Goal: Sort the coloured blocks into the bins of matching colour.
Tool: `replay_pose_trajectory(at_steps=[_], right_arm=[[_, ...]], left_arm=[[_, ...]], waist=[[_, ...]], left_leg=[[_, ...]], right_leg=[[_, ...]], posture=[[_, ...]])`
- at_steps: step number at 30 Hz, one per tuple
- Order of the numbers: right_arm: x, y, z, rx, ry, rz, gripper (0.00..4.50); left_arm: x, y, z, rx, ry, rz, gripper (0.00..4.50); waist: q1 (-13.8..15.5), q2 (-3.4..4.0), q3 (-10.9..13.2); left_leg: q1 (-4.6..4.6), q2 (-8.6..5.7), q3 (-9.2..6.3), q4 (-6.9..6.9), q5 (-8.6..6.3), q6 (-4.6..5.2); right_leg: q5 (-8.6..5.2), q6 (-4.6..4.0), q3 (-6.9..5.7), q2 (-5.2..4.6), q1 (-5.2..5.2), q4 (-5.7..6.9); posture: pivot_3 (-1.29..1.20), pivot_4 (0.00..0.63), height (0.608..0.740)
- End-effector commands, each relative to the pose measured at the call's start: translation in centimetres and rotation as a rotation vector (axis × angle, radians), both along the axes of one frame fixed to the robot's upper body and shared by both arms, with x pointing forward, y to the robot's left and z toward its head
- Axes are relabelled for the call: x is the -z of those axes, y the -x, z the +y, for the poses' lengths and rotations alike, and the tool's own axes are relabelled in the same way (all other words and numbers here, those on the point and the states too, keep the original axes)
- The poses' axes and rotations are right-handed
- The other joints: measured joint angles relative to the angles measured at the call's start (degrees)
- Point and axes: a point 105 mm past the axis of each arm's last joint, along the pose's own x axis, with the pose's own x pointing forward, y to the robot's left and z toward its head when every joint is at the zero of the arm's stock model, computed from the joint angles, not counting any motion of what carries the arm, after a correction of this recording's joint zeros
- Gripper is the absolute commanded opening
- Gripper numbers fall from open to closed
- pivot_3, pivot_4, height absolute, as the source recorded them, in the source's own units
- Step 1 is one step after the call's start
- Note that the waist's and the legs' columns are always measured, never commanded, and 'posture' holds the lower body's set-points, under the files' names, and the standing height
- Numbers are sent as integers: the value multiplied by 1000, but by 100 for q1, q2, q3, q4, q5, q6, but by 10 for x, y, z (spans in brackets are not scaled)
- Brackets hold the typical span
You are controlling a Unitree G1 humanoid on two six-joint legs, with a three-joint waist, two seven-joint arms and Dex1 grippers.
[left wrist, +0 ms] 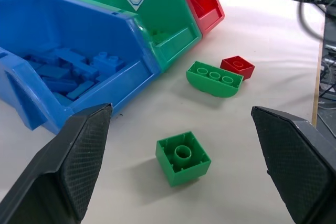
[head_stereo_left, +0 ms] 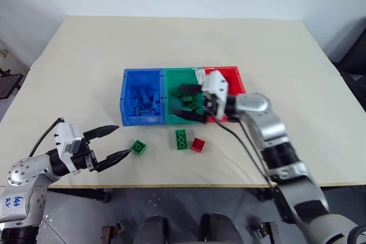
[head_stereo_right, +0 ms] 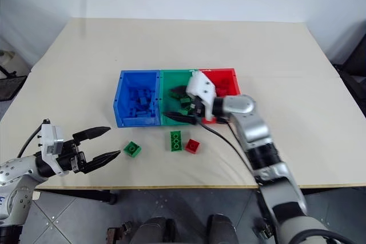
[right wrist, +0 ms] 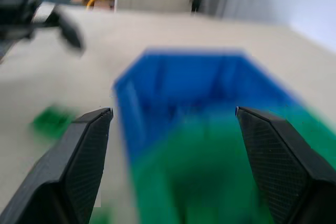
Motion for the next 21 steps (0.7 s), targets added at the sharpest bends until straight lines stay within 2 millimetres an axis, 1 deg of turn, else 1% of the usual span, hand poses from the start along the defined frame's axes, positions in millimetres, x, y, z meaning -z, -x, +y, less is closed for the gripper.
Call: replay_pose_trajectory(at_steps=[1, 4, 7, 9, 10, 11, 12, 13, 14, 17, 21], right_arm=[[1, 19, -26, -33, 55, 20, 3909], [11, 25, -51, 10, 108, 60, 3909], [20, 31, -84, 83, 156, 103, 3909], [25, 36, -96, 105, 178, 120, 3909], [29, 39, -106, 130, 200, 139, 3909], [37, 44, -124, 169, 248, 160, 3909], [44, 49, -137, 197, 287, 179, 3909], [48, 53, -147, 220, 314, 196, 3909], [50, 56, -152, 231, 323, 206, 3909], [53, 63, -156, 246, 322, 224, 3909], [55, 65, -144, 243, 299, 220, 3909]], left_arm=[[-5, 0, -1, 25, -4, -28, 4500], [-4, -2, 0, 36, -6, -21, 4500], [-5, -3, 2, 45, -8, -19, 4500], [-5, -3, 3, 47, -11, -17, 4500], [-4, -3, 4, 49, -13, -16, 4500], [-4, -2, 5, 50, -16, -13, 4500], [-4, -2, 6, 52, -18, -11, 4500], [-4, -2, 6, 54, -19, -9, 4500], [-4, -1, 6, 56, -19, -7, 4500], [-3, 0, 8, 61, -23, -1, 4500], [-3, -1, 11, 61, -35, 4, 4500]], waist=[[-11, 1, 0], [2, 1, 0], [17, 0, 1], [31, 0, 0], [38, 0, 0], [50, 0, 0], [85, 0, 0], [117, 0, 1], [139, 1, 1], [139, 1, 1], [139, 8, 5]], left_leg=[[2, 3, 6, -3, 0, -2], [7, 5, 25, -10, 0, -3], [5, 4, 31, -10, 0, -2], [3, 3, 31, -7, -1, -1], [4, 2, 31, -6, -1, -1], [4, 2, 30, -6, 0, 0], [6, 3, 27, -6, 0, 0], [5, 3, 24, -7, -1, 0], [6, 3, 25, -7, -2, 2], [11, 6, 29, -1, -2, 4], [15, 13, 33, -2, -2, 3]], right_leg=[[0, 0, -1, 2, 0, -3], [0, 0, -1, 2, -1, -15], [0, 0, -3, 2, -1, -22], [0, 0, -1, 0, 2, -30], [0, 0, 0, -2, 7, -35], [0, 0, 0, -2, 11, -42], [0, 0, -2, -2, 17, -48], [0, 0, -3, -2, 20, -55], [0, 0, -4, -1, 28, -71], [0, 0, -4, 0, 49, -98], [0, 0, -3, 2, 50, -102]], posture=[[0, 150, 740], [0, 150, 740], [0, 150, 740], [0, 150, 740], [0, 150, 740], [0, 150, 740], [0, 150, 740], [0, 150, 740], [0, 150, 740], [0, 150, 740], [0, 150, 740]])
